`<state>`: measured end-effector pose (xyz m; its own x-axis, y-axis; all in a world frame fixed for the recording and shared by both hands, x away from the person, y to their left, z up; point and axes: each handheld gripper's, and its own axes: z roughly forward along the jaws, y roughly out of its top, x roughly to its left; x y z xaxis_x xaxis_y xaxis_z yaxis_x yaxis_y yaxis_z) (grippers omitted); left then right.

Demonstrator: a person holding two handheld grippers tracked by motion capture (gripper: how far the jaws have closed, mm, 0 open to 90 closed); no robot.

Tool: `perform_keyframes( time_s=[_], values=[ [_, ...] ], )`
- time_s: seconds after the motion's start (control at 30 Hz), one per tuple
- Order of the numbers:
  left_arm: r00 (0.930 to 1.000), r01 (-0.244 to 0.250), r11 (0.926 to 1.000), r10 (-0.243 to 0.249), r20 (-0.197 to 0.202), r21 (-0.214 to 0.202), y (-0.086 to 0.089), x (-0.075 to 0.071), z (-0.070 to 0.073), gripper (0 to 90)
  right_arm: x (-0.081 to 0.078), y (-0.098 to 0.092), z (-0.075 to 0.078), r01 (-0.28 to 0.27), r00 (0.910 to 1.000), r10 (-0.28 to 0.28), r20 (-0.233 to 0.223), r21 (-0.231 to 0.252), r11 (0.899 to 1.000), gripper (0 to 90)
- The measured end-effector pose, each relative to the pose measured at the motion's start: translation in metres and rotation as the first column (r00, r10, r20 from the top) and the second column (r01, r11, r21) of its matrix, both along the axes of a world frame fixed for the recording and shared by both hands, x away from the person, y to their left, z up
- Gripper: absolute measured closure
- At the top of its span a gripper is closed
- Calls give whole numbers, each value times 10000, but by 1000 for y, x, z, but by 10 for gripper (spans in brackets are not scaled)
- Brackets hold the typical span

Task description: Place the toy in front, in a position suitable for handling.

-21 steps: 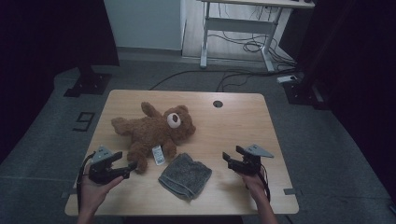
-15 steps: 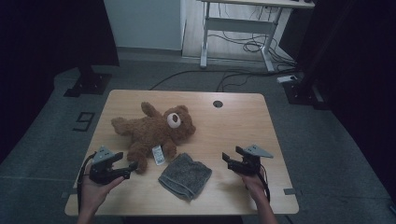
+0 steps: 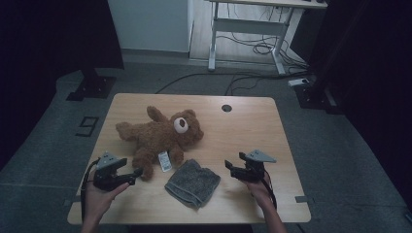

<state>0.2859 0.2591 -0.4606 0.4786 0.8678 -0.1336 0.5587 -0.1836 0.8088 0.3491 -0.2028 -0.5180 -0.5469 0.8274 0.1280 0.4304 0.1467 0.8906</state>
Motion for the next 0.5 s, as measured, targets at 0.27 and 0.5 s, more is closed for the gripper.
perform_keyframes(
  time_s=[0.27,0.5],
  values=[
    [10000,-15,9999,15,-74,107,-5,10,-2,219,14,22,12,-459,9989,459,132,42,9989,245],
    [9990,-111,9982,136,-431,582,-12,28,-10,210,42,42,15,-695,9976,695,24,70,9976,245]
  ],
)
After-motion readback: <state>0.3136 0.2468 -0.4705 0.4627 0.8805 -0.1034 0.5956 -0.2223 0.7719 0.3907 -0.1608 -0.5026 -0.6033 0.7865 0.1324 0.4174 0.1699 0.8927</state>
